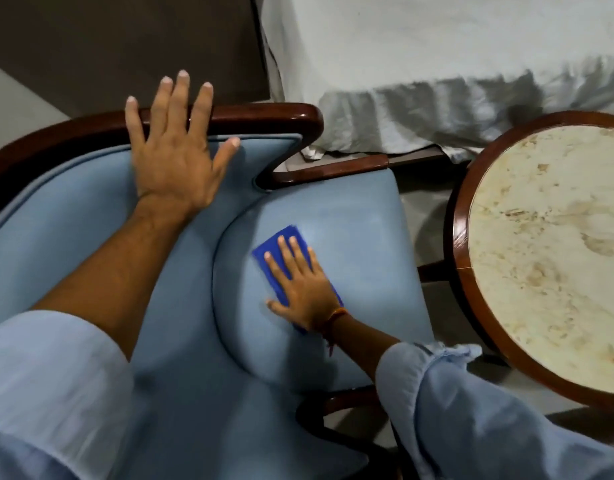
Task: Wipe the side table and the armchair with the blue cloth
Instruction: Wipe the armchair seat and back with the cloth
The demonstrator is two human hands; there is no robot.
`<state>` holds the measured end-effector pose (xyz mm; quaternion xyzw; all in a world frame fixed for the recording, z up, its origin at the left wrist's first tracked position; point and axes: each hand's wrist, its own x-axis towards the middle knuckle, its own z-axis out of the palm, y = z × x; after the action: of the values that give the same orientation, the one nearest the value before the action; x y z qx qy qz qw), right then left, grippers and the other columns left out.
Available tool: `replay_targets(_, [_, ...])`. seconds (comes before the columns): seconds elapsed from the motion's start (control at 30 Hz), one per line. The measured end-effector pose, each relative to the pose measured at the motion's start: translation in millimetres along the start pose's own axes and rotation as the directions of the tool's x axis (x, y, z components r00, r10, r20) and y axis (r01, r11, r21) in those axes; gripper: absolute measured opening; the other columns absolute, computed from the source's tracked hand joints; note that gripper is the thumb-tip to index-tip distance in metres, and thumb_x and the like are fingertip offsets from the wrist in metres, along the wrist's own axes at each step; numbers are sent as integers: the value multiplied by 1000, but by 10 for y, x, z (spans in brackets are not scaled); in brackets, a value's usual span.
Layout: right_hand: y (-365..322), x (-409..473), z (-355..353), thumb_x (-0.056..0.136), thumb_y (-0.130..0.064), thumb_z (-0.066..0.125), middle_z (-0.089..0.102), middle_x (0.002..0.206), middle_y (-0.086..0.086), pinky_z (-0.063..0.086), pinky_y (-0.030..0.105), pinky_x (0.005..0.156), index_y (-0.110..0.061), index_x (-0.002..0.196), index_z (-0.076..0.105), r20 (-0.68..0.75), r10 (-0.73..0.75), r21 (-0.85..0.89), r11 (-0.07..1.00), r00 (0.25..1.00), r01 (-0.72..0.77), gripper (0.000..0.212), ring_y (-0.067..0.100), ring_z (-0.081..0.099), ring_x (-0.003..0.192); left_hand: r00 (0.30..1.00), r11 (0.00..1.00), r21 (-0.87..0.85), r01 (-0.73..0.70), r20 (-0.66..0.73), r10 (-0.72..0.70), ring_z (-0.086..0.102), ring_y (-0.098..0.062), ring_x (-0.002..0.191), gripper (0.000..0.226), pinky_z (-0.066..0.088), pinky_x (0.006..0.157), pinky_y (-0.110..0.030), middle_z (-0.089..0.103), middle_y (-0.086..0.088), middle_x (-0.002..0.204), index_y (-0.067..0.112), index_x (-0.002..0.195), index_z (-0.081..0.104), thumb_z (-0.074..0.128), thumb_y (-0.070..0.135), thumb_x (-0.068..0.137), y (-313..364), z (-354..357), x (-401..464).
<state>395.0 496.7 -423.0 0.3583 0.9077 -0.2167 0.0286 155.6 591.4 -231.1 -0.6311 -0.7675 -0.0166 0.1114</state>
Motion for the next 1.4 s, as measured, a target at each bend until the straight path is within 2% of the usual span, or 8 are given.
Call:
replay_targets(0.23, [368, -1129, 298, 105, -61, 33, 6, 175, 7, 16, 50, 128, -23, 165, 11, 61, -145, -163, 975, 987, 153, 74, 27, 4, 162, 1000, 1000, 12, 6, 22, -6, 16, -29, 157, 78, 10, 123, -63, 17, -11, 170, 20, 161, 17, 25, 68, 100, 14, -11, 35])
replay_targets(0.57, [824, -1, -337, 104, -58, 32, 5, 175, 10, 14, 53, 131, -20, 165, 6, -65, 245, -169, 953, 967, -253, 76, 30, 4, 162, 998, 1000, 14, 4, 59, -5, 14, -29, 158, 82, 8, 123, -63, 13, -11, 171, 20, 162, 14, 27, 69, 97, 5, -5, 24])
replay_targets(0.9, [-174, 361, 13, 101, -67, 33, 9, 174, 10, 12, 53, 131, -22, 165, 11, 5, -218, -180, 960, 976, 215, 81, 31, 4, 162, 966, 981, -70, -183, 173, 192, 9, -24, 159, 84, 12, 126, -53, 6, 0, 173, 22, 164, 6, 22, 70, 97, -319, -207, 86])
replay_targets(1.07, [-374, -87, 122, 96, -25, 53, 22, 171, 11, 22, 50, 130, -10, 162, 25, 34, -308, -71, 948, 951, 309, 73, 30, 18, 160, 946, 986, -80, -147, 279, 163, 4, -23, 159, 83, 13, 124, -55, 3, 3, 173, 23, 164, 2, 22, 70, 98, -1244, -473, -217])
replay_targets(1.17, [-558, -131, 16, 99, -2, 51, 35, 167, 10, 25, 50, 129, -5, 158, 35, -30, -137, 336, 931, 990, 139, 61, 29, 29, 157, 943, 991, -80, -104, 308, 124, 5, -25, 159, 85, 19, 124, -53, 2, 0, 173, 22, 163, 0, 34, 66, 99, -1935, -741, -810])
replay_targets(1.23, [-880, 11, -117, 105, 2, 44, 41, 163, 10, 28, 47, 128, -6, 156, 40, -40, 148, 676, 733, 988, -82, 51, 26, 37, 153, 937, 989, -139, -57, 335, 101, 2, -26, 159, 89, 14, 127, -44, 0, -1, 173, 20, 164, -1, 43, 61, 98, -2155, -857, -1156])
replay_targets(1.3, [-1350, 315, -292, 106, 7, 37, 44, 159, 9, 32, 39, 127, -1, 153, 42, 23, 408, 941, 300, 913, -158, 48, 20, 43, 147, 942, 989, -144, -26, 329, 72, -3, -26, 159, 91, 7, 126, -35, -2, -2, 173, 17, 164, 0, 48, 57, 98, -2186, -893, -1377])
replay_targets(1.4, [-2100, 780, -516, 105, 5, 37, 35, 166, 10, 34, 24, 125, -5, 158, 34, 186, 467, 980, -148, 864, -131, 54, 20, 36, 152, 954, 990, -141, 2, 297, 41, -4, -25, 159, 87, 7, 127, -33, 0, -3, 173, 15, 164, 2, 47, 54, 100, -2138, -870, -1489])
